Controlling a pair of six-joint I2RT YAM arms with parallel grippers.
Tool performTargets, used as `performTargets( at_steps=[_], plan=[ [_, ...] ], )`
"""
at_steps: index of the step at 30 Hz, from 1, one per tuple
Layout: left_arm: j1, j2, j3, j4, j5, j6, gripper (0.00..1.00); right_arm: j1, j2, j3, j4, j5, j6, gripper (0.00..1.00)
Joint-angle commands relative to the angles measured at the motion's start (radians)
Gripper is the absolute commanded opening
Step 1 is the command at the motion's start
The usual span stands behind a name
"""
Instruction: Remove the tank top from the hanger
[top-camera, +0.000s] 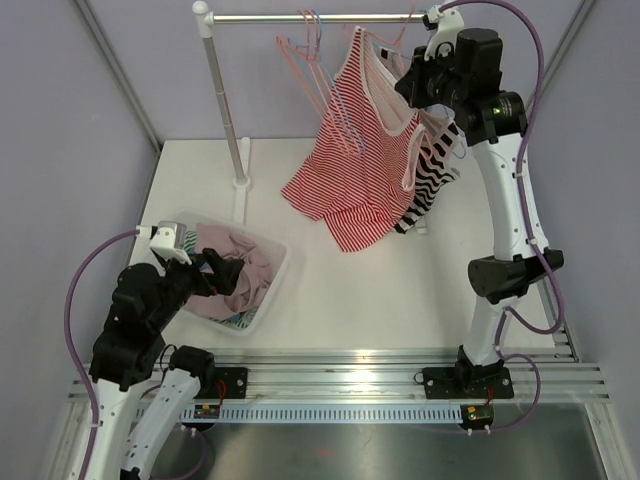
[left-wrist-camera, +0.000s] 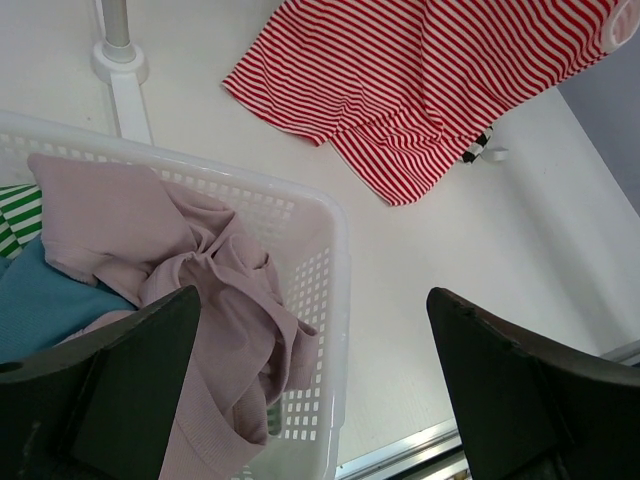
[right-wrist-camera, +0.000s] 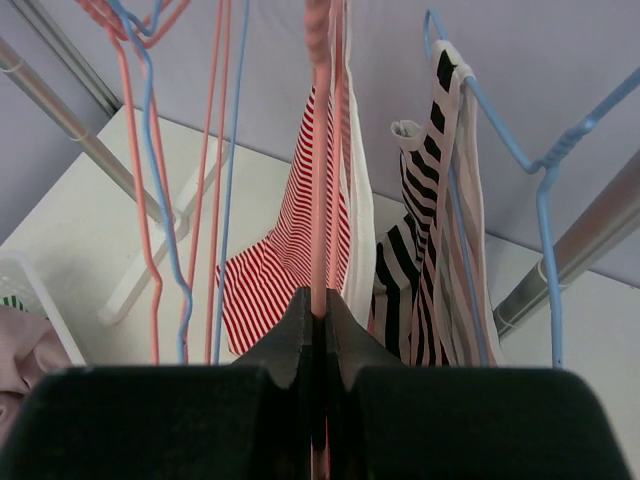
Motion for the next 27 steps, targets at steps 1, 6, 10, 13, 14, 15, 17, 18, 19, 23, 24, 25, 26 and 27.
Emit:
performTargets(
  at_steps=[1, 6, 10, 13, 14, 15, 17, 18, 19, 23, 24, 25, 26, 27],
  plan=[
    [0.004, 0.065, 0.05, 0.036, 0.017, 0.008, 0.99, -0.002, -0.12, -0.021, 0.061, -0.02, 0.013, 0.0],
    [0.002, 0.169, 0.175, 0.053, 0.038, -0.009, 0.99, -0.002, -0.302, -0.203, 0.04, 0.001, 0.056, 0.0],
    [-0.008, 0.281, 0.346, 0.084, 0.069, -0.027, 0.99, -0.002, -0.459, -0.409, 0.018, -0.035, 0.074, 0.0],
    [-0.106, 0.382, 0.476, 0.09, 0.001, -0.023, 0.99, -0.002, -0.602, -0.545, 0.014, -0.022, 0.113, 0.0],
    [-0.142, 0.407, 0.51, 0.085, -0.036, -0.013, 0.99, -0.002, -0.667, -0.571, 0.007, -0.02, 0.123, 0.0],
    [-0.178, 0.463, 0.546, 0.078, -0.073, 0.014, 0.99, -0.002, -0.698, -0.613, -0.002, -0.014, 0.127, 0.0],
    [-0.296, 0.519, 0.663, 0.059, -0.165, 0.042, 0.99, -0.002, -0.782, -0.641, -0.048, 0.001, 0.156, 0.0],
    [-0.333, 0.583, 0.707, 0.058, -0.182, 0.068, 0.99, -0.004, -0.803, -0.648, -0.075, -0.005, 0.16, 0.0],
    [-0.397, 0.611, 0.742, 0.059, -0.199, 0.083, 0.99, -0.001, -0.821, -0.648, -0.13, -0.029, 0.165, 0.0],
    [-0.53, 0.754, 0.908, 0.1, -0.233, 0.155, 0.99, -0.002, -0.908, -0.659, -0.233, -0.104, 0.19, 0.0],
    [-0.55, 0.774, 0.919, 0.143, -0.228, 0.189, 0.99, -0.002, -0.921, -0.664, -0.25, -0.126, 0.186, 0.0],
    [-0.588, 0.812, 0.928, 0.166, -0.228, 0.204, 0.99, -0.002, -0.93, -0.665, -0.278, -0.161, 0.19, 0.0],
    [-0.6, 0.83, 0.934, 0.189, -0.23, 0.217, 0.99, -0.002, -0.95, -0.667, -0.289, -0.18, 0.188, 0.0],
    [-0.611, 0.855, 0.952, 0.221, -0.224, 0.244, 0.99, -0.002, -0.961, -0.676, -0.296, -0.204, 0.186, 0.0]
  ],
)
